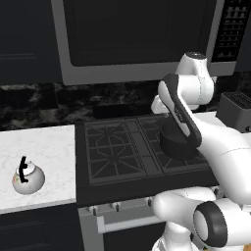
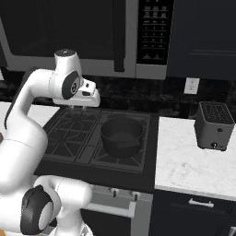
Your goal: Pick the kettle from the counter and place it on a stove burner. Then turn the burner on.
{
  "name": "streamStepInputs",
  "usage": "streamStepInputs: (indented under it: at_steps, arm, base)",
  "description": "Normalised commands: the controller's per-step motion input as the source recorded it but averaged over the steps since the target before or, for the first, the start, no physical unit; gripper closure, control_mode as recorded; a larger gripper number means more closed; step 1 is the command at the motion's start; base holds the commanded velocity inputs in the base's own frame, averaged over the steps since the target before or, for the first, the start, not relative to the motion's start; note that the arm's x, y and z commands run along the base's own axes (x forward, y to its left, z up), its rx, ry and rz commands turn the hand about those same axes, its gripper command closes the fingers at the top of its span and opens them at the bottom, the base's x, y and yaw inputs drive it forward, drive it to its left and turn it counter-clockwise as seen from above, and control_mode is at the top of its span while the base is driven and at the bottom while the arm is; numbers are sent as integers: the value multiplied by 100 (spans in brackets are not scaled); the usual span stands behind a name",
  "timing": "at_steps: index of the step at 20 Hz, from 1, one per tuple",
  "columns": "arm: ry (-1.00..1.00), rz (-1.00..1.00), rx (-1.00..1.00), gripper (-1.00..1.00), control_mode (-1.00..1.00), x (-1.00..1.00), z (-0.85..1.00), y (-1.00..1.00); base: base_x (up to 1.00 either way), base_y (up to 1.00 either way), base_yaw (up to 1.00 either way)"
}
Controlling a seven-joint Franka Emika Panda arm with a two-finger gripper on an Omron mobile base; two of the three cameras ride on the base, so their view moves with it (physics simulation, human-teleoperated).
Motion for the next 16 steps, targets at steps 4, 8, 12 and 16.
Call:
streamStepInputs:
  at_steps: [4, 8, 12, 16]
  arm:
    - [0, 0, 0, -100, -100, -12, -13, 8]
    - [0, 0, 0, -100, -100, -28, -37, 37]
    - [-4, 0, 0, -100, -100, -24, -35, 54]
    - [-10, 0, 0, -100, -100, -23, -27, 51]
  base:
    - [0, 0, 0]
    - [0, 0, 0]
    - [0, 0, 0]
    - [0, 0, 0]
